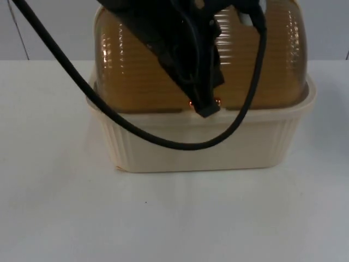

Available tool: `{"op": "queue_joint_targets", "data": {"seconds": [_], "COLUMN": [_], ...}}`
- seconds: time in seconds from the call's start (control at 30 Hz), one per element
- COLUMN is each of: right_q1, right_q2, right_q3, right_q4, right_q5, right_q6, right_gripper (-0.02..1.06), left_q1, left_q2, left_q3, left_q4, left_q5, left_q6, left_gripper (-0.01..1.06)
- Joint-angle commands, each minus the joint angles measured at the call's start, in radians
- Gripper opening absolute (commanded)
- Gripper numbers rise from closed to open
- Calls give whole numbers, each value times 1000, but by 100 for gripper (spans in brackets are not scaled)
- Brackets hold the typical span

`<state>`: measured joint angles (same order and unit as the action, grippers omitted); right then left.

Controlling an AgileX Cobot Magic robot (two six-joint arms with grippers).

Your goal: Open the box lid with the left hand, place the block into the box with the right hand, then close the box lid with the left hand.

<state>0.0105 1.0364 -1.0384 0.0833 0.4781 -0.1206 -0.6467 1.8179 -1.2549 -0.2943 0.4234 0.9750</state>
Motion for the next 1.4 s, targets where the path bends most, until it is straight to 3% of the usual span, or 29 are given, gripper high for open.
{"op": "queue_joint_targets", "data": {"seconds": [0.0, 0.33, 0.57, 0.87, 1.03, 1.17, 1.2, 1.33, 1.37], "right_q1": [2, 2, 2, 2, 2, 2, 2, 2, 2], "right_q2": [-6, -6, -6, -6, -6, -6, -6, -6, -6], "right_q3": [-6, -6, -6, -6, -6, -6, -6, -6, -6], "right_q4": [1, 1, 1, 1, 1, 1, 1, 1, 1], "right_q5": [4, 4, 3, 3, 3, 1, 1, -3, -3], "right_q6": [0, 0, 0, 0, 12, 12, 12, 12, 12], "right_gripper": [105, 105, 105, 105, 105, 105, 105, 105, 105], "left_q1": [-5, -19, -49, -31, 66, 278, 278, 503, 503], "left_q2": [-4, -51, -200, -425, -540, -616, -616, -631, -631], "left_q3": [23, 40, 40, 40, 40, 40, 40, 40, 40], "left_q4": [-9, -37, -135, -141, -202, -347, -347, -542, -542], "left_q5": [-28, -63, -77, -95, -109, -121, -121, -115, -115], "left_q6": [10, 18, 18, 10, -23, -53, -53, -75, -75], "left_gripper": [0, 0, 0, 0, 0, 0, 0, 0, 0]}}
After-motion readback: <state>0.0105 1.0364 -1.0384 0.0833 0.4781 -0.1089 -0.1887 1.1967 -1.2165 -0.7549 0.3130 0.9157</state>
